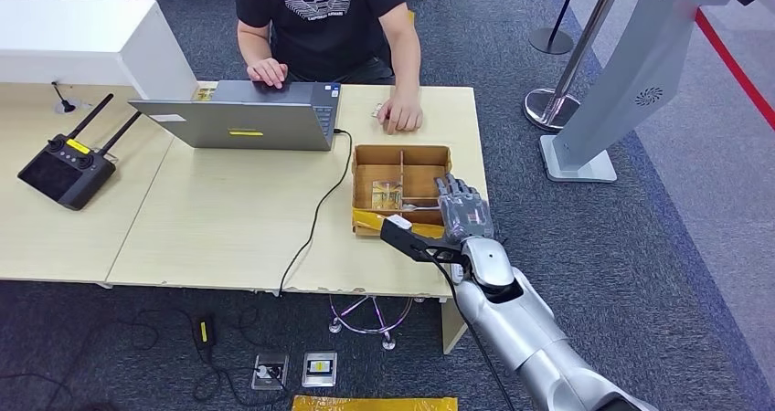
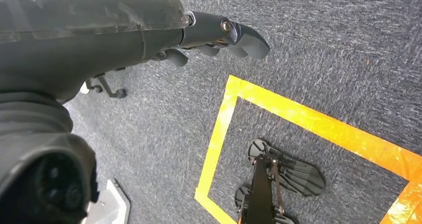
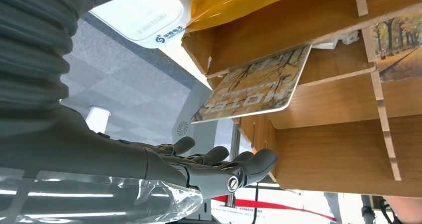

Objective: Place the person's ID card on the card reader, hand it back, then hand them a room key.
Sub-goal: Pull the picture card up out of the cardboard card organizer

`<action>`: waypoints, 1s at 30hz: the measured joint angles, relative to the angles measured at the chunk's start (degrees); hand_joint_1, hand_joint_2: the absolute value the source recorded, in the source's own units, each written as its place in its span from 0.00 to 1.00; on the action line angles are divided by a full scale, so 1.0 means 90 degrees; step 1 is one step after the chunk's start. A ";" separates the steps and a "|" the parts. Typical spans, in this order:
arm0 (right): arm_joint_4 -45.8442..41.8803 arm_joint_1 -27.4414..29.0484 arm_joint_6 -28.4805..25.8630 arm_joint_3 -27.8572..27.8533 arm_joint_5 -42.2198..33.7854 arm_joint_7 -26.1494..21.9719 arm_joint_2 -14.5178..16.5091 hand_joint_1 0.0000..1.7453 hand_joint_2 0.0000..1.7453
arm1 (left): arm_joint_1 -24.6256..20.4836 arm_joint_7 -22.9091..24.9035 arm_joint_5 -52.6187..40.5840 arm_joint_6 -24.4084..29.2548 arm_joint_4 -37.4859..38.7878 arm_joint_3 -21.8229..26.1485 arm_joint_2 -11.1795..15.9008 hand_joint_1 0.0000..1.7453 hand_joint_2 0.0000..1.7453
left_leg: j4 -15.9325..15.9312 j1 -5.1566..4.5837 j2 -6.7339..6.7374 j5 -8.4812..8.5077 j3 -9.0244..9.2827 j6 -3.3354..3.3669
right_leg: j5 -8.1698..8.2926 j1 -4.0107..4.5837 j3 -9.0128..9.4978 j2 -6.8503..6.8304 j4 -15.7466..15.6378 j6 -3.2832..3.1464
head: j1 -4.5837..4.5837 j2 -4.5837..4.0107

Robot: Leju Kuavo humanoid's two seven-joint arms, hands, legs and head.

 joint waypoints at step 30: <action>-0.0384 0.0275 -0.0131 -0.0006 -0.0299 -0.0081 -0.0180 1.00 1.00 | -0.0013 -0.0026 -0.0067 -0.0043 0.0013 -0.0187 0.0004 0.00 0.00 | 0.0000 0.0000 0.0002 0.0000 0.0000 0.0000 | 0.0000 0.0000 0.0000 0.0000 0.0000 0.0000 | 0.0000 0.0000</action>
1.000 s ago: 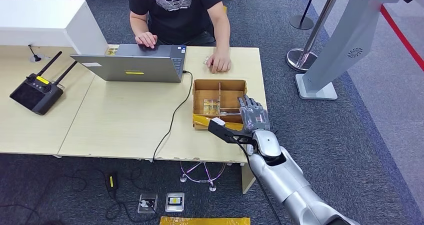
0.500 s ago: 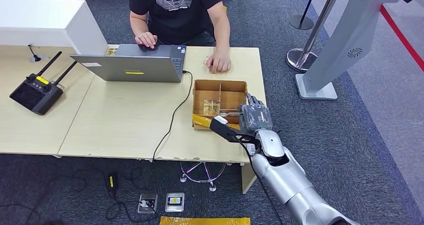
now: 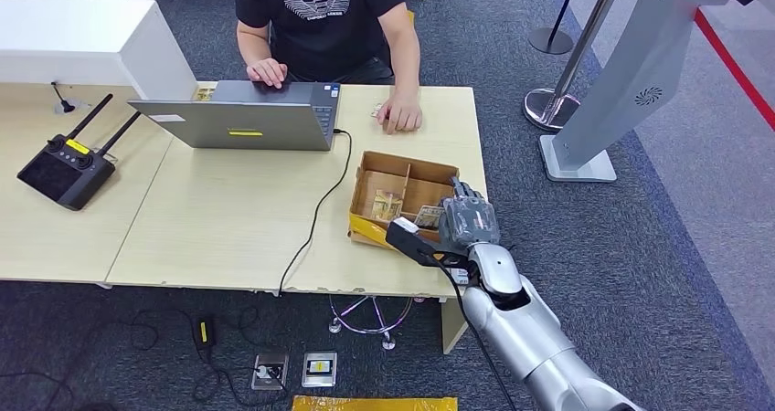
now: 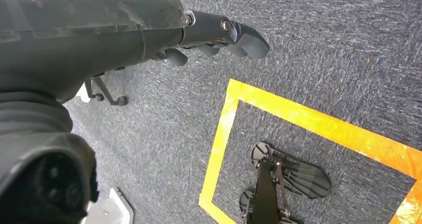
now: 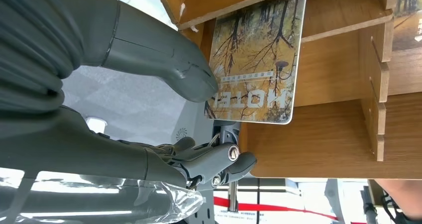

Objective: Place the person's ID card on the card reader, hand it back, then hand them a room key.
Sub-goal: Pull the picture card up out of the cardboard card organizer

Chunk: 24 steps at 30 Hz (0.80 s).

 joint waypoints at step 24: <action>-0.0147 0.0037 -0.0004 0.0003 0.0015 -0.0030 0.0086 0.00 1.00 | -0.0021 -0.0029 0.0098 0.0061 0.0000 -0.0015 -0.0024 0.00 0.00 | 0.0000 0.0000 0.0001 0.0001 0.0000 -0.0001 | 0.0000 0.0000 0.0000 0.0000 0.0002 0.0000 | 0.0000 0.0000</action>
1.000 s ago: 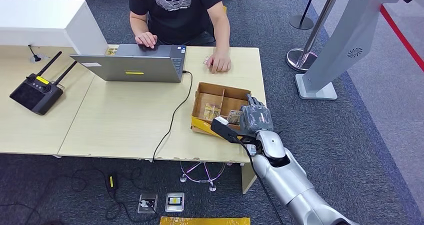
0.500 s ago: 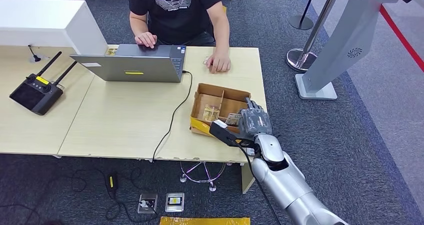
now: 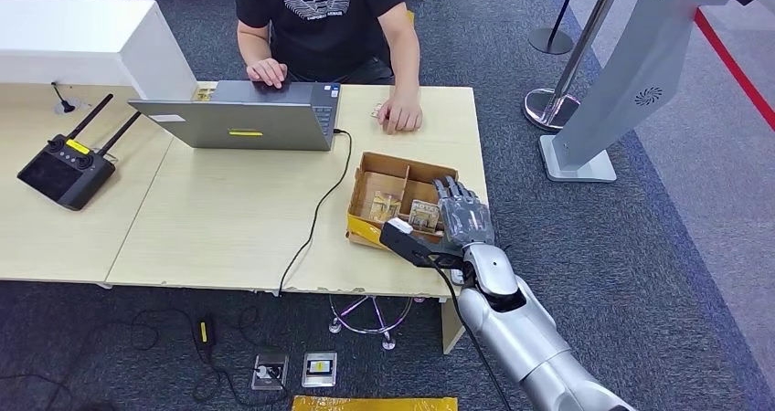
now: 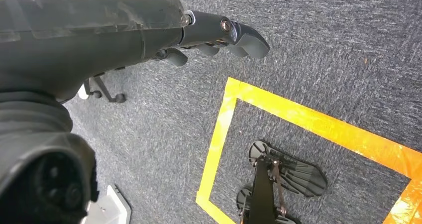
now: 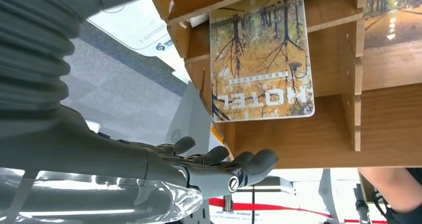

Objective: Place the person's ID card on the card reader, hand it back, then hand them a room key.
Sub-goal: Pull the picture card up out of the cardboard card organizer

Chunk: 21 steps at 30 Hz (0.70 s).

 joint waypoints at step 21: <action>-0.0393 -0.0019 0.0194 -0.0105 -0.0036 0.0016 -0.0075 0.00 1.00 | -0.0004 -0.0075 -0.0037 -0.0034 0.0002 -0.0097 0.0036 0.00 0.00 | 0.0000 0.0000 0.0000 0.0000 0.0001 0.0000 | 0.0000 0.0000 -0.0001 0.0001 0.0000 0.0000 | 0.0002 0.0000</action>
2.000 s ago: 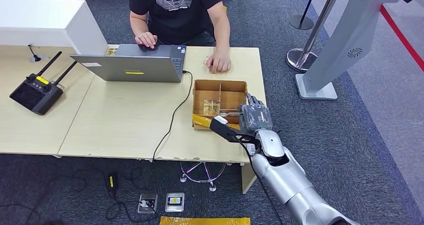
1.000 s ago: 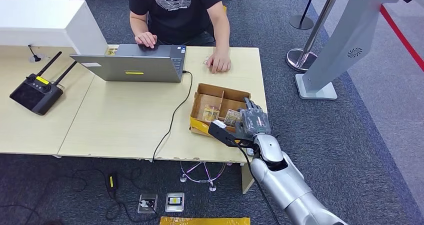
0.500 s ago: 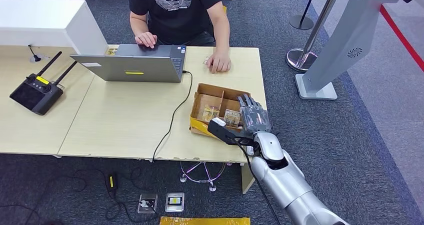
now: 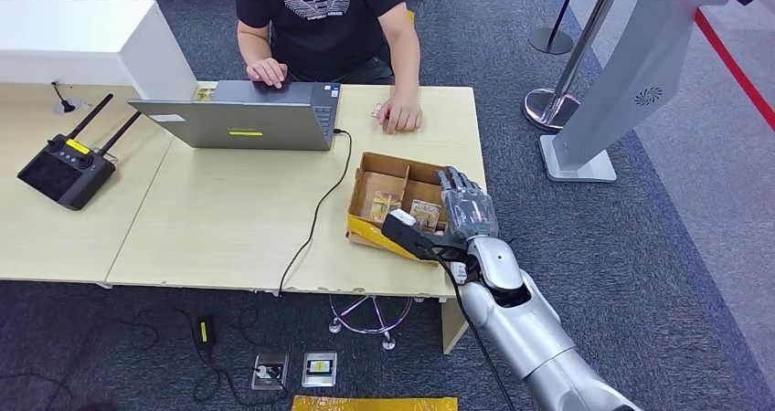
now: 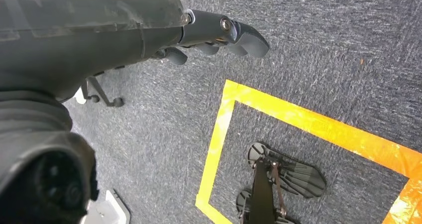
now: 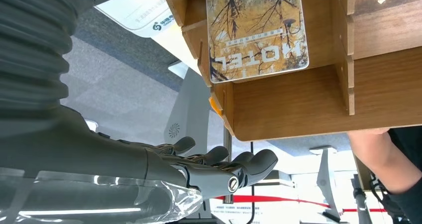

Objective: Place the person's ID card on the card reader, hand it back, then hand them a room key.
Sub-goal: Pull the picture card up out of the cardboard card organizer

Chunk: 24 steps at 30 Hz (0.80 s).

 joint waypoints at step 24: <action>-0.0063 0.0056 0.0143 0.0011 0.0151 0.0007 0.0023 0.00 1.00 | -0.0014 0.0000 -0.0070 -0.0029 0.0000 -0.0167 0.0018 0.00 0.00 | 0.0000 0.0000 -0.0001 0.0000 -0.0001 0.0000 | 0.0000 0.0000 0.0001 -0.0001 0.0000 0.0000 | -0.0003 0.0000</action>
